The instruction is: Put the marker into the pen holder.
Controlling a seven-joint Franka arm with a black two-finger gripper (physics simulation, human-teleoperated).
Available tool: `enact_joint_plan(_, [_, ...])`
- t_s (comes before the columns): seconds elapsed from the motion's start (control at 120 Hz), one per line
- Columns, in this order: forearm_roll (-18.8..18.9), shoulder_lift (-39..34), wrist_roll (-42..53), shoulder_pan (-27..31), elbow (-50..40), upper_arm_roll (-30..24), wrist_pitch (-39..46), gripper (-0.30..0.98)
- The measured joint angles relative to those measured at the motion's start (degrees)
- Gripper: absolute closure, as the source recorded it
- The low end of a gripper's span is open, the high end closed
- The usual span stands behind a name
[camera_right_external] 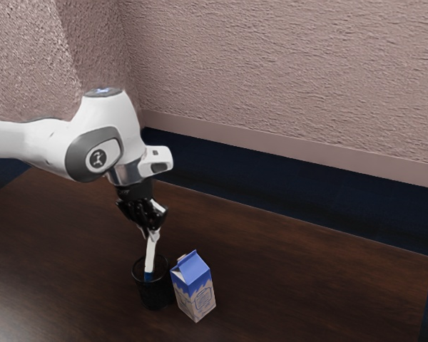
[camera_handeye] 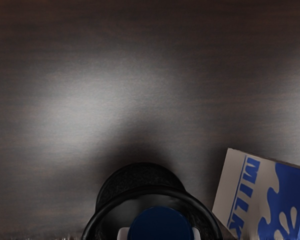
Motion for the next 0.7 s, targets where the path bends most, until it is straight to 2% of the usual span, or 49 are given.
enact_joint_plan(0.167, [-0.9, -0.2, 0.9, 0.0, -0.1, -0.4, 0.4, 0.38])
enact_joint_plan(0.3, [-0.8, -0.3, 1.5, 0.2, 2.0, -0.3, 0.2, 0.20])
enact_joint_plan(0.367, [0.1, -0.3, 1.7, 0.2, 6.5, -0.3, -1.3, 0.15])
enact_joint_plan(0.433, [1.6, 0.1, 1.9, 0.9, 16.7, -0.2, -6.0, 0.11])
enact_joint_plan(0.467, [2.2, 2.0, 1.9, 4.1, 24.7, -1.7, -10.1, 0.09])
enact_joint_plan(0.508, [2.4, 6.0, 1.8, 11.1, 34.1, -6.0, -14.9, 0.08])
enact_joint_plan(0.55, [2.8, 8.3, 1.7, 16.3, 40.3, -9.0, -18.9, 0.06])
enact_joint_plan(0.7, [3.8, 9.6, 1.7, 25.7, 45.6, -11.0, -29.4, 0.03])
